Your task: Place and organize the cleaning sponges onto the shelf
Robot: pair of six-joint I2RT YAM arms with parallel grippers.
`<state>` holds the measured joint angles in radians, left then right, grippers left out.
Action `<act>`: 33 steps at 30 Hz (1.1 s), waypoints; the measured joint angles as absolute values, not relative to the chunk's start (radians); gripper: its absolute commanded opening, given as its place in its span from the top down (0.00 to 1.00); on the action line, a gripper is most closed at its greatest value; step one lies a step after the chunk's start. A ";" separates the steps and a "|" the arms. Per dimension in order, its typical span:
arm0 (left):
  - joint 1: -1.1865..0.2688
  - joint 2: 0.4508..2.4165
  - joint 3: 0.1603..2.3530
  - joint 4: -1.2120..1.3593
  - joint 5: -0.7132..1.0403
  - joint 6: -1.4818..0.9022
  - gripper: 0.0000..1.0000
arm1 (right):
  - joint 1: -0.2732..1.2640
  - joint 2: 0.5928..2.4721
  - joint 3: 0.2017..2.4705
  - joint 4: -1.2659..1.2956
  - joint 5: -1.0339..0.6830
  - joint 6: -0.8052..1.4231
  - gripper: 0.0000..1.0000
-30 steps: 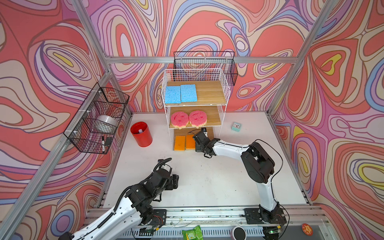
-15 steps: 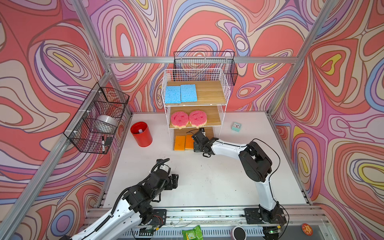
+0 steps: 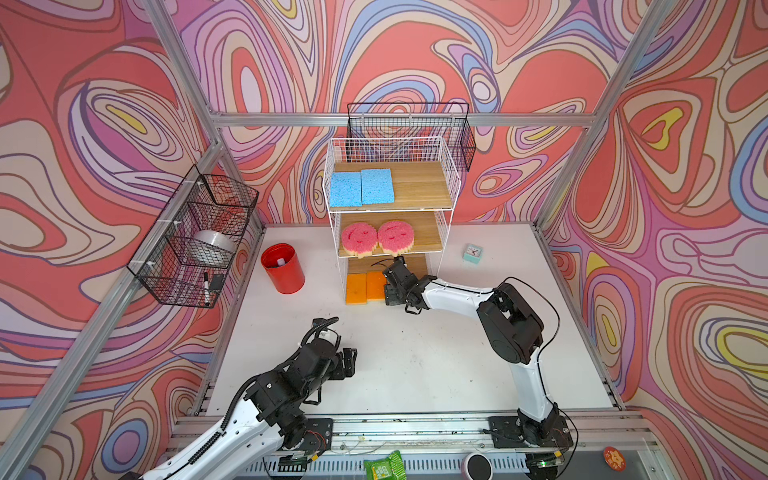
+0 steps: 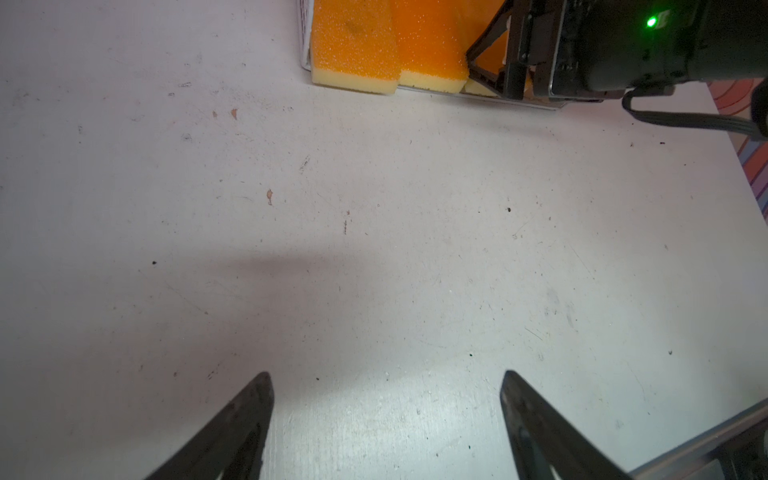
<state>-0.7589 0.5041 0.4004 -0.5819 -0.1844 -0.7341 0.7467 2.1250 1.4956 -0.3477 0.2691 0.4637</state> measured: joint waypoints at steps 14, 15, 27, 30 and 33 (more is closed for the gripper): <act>-0.759 0.526 0.400 -0.583 -0.200 -0.734 0.16 | 0.744 2.136 1.511 -0.365 0.279 0.445 0.06; -0.759 0.531 0.400 -0.583 -0.204 -0.734 0.17 | 0.744 2.135 1.511 -0.365 0.279 0.444 0.06; -0.758 0.678 0.380 -0.445 -0.228 -0.738 0.46 | 0.745 2.028 1.449 -0.357 0.260 0.434 0.05; -0.751 0.768 0.370 -0.371 -0.228 -0.739 0.64 | 0.745 1.998 1.433 -0.350 0.245 0.434 0.05; -0.727 0.850 0.365 -0.293 -0.224 -0.746 0.84 | 0.745 1.984 1.425 -0.348 0.237 0.430 0.11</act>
